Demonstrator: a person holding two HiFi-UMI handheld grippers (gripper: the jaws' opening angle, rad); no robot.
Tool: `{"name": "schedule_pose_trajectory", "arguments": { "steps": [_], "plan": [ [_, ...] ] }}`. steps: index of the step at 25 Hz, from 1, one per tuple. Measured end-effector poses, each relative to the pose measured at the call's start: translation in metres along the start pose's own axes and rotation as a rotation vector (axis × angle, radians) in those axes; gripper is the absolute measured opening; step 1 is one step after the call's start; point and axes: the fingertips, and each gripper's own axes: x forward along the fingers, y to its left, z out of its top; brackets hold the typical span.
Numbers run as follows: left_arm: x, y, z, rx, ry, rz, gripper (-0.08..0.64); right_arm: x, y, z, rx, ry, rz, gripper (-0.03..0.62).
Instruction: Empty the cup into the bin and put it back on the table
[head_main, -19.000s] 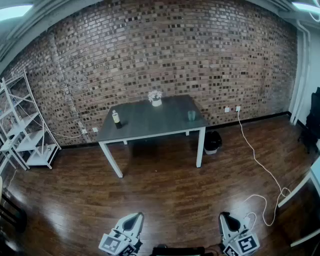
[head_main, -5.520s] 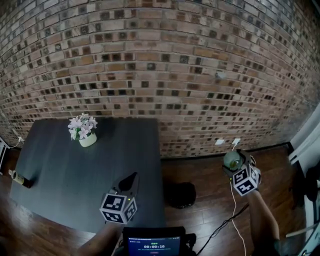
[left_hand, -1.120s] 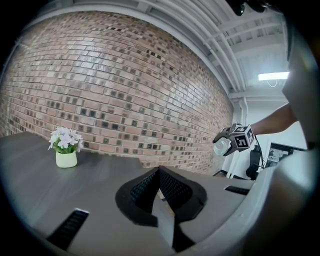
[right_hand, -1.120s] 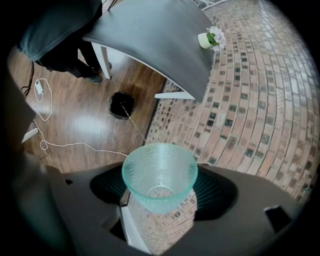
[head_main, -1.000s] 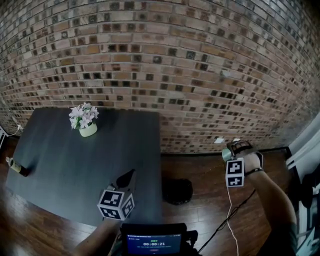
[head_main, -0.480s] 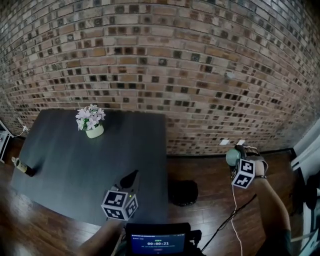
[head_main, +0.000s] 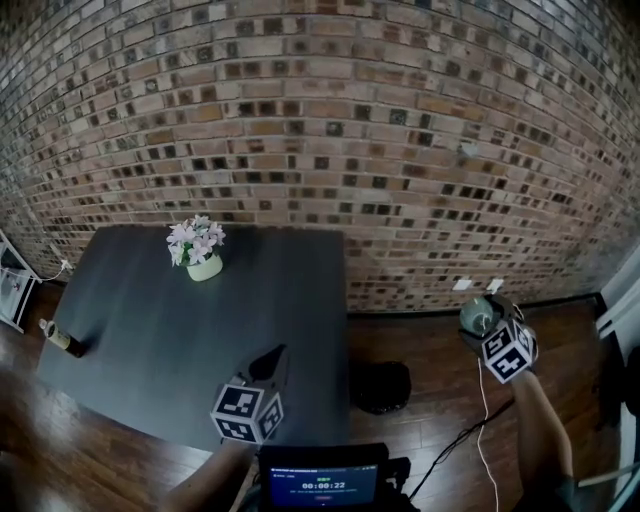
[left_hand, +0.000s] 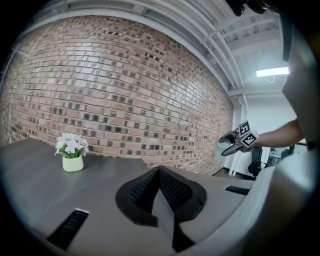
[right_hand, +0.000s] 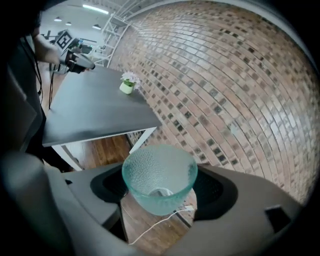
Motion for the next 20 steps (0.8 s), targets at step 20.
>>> {"name": "schedule_pose_trajectory", "arguments": {
  "steps": [20],
  "plan": [
    [-0.026,0.005,-0.002,-0.005,-0.012,0.024,0.000,-0.047,0.023,0.054,0.369,-0.300,0.059,0.394]
  ]
}}
